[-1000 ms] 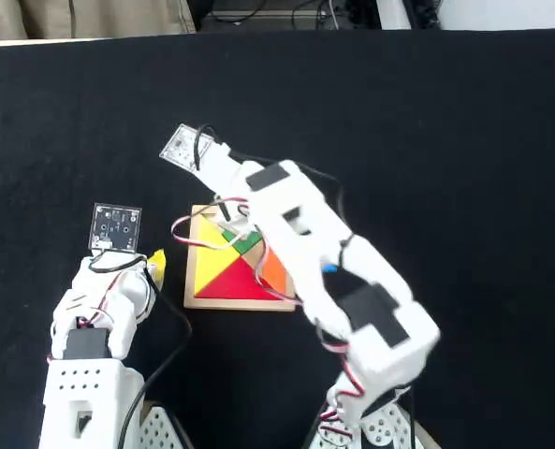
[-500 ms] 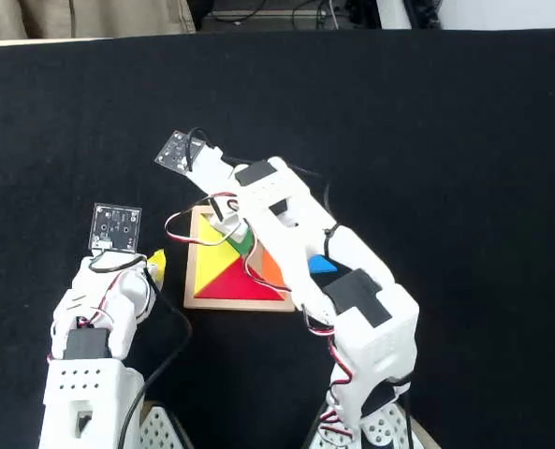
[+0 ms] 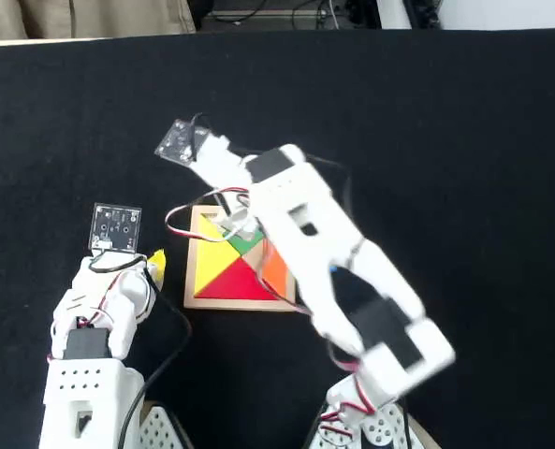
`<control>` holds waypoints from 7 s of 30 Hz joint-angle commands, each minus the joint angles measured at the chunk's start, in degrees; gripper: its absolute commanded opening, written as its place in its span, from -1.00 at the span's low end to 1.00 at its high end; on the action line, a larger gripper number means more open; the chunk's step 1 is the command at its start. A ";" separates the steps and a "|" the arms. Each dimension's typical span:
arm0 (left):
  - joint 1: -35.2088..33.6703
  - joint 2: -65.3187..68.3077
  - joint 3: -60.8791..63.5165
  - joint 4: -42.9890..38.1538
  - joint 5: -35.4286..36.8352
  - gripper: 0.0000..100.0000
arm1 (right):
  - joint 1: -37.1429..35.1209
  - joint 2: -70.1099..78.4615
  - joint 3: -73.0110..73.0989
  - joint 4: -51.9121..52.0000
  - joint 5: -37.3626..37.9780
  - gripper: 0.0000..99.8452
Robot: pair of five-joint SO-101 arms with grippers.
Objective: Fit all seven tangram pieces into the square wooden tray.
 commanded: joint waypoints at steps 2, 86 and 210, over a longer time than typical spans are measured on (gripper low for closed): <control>0.31 -0.62 -0.22 -0.88 0.44 -0.57 | 5.45 -17.10 15.78 1.23 12.75 -0.98; 0.57 -0.62 -0.13 -0.97 0.18 -0.57 | 13.98 -25.19 47.69 -24.62 43.69 -0.71; 0.22 -0.62 -0.13 -0.88 0.18 -0.57 | -6.42 14.81 -6.73 7.38 24.70 -0.98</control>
